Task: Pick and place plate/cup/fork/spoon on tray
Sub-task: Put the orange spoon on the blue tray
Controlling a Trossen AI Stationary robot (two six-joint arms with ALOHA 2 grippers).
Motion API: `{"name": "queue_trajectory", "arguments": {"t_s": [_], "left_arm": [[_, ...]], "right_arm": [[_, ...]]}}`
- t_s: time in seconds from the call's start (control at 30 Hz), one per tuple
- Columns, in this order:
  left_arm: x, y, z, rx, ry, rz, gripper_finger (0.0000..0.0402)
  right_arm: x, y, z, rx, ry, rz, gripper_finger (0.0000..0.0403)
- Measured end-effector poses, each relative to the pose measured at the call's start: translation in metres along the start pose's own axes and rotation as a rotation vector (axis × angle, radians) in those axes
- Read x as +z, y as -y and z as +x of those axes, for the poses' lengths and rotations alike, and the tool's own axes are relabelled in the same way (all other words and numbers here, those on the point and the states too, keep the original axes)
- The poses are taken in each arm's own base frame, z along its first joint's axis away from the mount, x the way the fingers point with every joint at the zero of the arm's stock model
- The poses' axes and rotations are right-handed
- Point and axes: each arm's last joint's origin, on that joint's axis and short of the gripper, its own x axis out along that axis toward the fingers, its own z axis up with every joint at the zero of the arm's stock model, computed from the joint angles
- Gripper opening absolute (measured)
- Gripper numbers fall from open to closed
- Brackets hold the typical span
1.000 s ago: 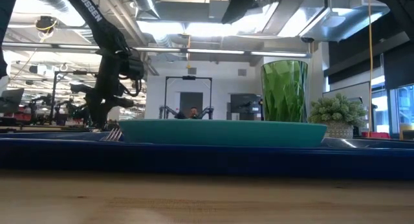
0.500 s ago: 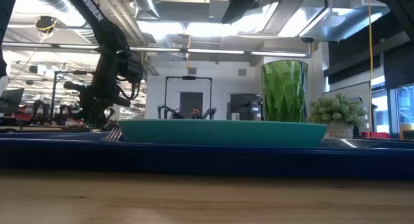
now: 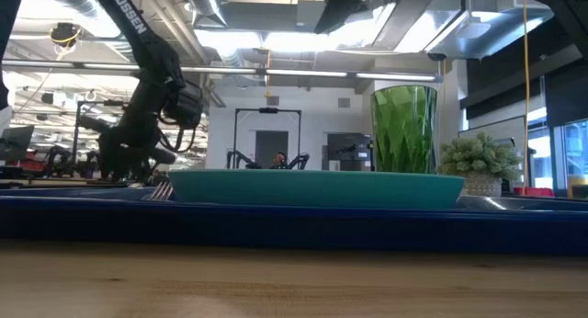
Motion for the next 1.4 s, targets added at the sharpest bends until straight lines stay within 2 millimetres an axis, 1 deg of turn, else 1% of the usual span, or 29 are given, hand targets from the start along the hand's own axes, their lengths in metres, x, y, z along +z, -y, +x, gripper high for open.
{"name": "queue_trajectory", "arguments": {"t_s": [0.17,0.6,0.9,1.0,1.07,1.2,1.27,1.4], "left_arm": [[-0.002,0.004,0.011,-0.059,0.027,-0.006,0.0073],[0.006,0.006,0.011,-0.060,0.119,-0.042,0.0073],[0.009,0.007,0.010,-0.060,0.153,-0.055,0.0073],[0.012,0.010,0.004,-0.127,0.120,-0.050,0.0073],[0.016,0.013,-0.002,-0.153,0.134,-0.020,0.0073],[0.025,0.020,-0.021,-0.116,0.261,0.020,0.0073],[0.032,0.020,-0.029,-0.080,0.326,0.050,0.0073],[0.042,0.014,-0.035,-0.086,0.325,0.073,0.0073]], "right_arm": [[0.000,0.000,0.000,0.000,0.000,0.000,0.0011],[0.000,0.000,0.000,0.000,0.000,0.000,0.0012],[0.000,0.000,0.000,0.000,0.000,0.000,0.0012],[0.000,0.000,0.000,0.000,0.000,0.000,0.0012],[0.000,0.000,0.000,0.000,0.000,0.000,0.0012],[0.000,0.000,0.000,0.000,0.000,0.000,0.0012],[0.000,0.000,0.000,0.000,0.000,0.001,0.0012],[0.000,0.000,0.000,0.000,0.000,0.005,0.0012]]}}
